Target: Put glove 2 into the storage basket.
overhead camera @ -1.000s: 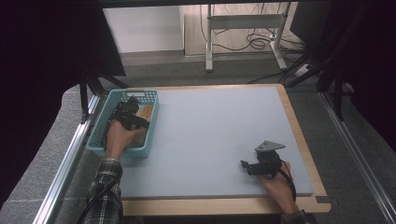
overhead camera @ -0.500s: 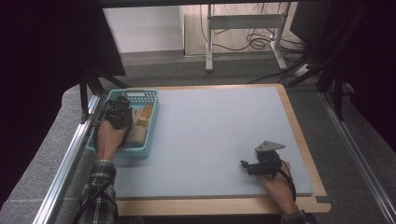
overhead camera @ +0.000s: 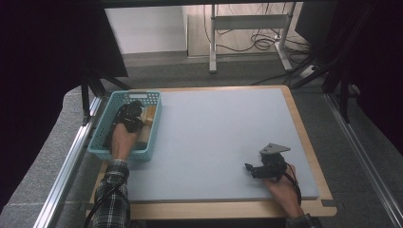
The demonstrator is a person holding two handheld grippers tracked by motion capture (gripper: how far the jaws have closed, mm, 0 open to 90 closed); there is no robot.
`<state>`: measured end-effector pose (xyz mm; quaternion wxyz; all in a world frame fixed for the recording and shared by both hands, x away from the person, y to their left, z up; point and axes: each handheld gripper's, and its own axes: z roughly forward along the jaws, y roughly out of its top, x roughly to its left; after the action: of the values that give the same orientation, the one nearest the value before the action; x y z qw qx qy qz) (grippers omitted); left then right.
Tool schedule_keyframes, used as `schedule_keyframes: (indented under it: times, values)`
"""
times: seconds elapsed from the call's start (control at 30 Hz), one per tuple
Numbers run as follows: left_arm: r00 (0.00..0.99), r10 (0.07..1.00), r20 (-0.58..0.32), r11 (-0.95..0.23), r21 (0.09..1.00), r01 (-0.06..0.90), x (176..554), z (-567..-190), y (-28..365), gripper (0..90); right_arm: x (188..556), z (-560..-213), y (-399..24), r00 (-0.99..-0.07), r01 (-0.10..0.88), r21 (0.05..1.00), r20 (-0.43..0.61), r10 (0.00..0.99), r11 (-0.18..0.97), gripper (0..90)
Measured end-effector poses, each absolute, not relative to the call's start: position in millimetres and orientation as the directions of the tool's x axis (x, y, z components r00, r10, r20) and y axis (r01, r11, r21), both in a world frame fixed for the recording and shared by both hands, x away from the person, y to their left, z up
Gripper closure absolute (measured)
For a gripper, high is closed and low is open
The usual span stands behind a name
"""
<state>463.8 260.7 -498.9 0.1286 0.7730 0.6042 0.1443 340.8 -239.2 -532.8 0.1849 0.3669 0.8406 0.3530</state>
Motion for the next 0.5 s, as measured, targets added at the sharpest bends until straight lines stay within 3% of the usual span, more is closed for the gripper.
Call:
schedule_keyframes:
  times: [0.17,0.5]
  values:
    - [0.203,0.978,0.040,-0.202,0.398,0.895,461,-497,272,79.2,341,-533,-239,-0.662,0.487,0.729,-0.051,0.747,0.481,16.6]
    - [0.157,0.987,0.023,-0.148,0.484,0.862,451,-487,289,55.0,341,-533,-239,-0.662,0.486,0.729,-0.052,0.747,0.482,16.6]
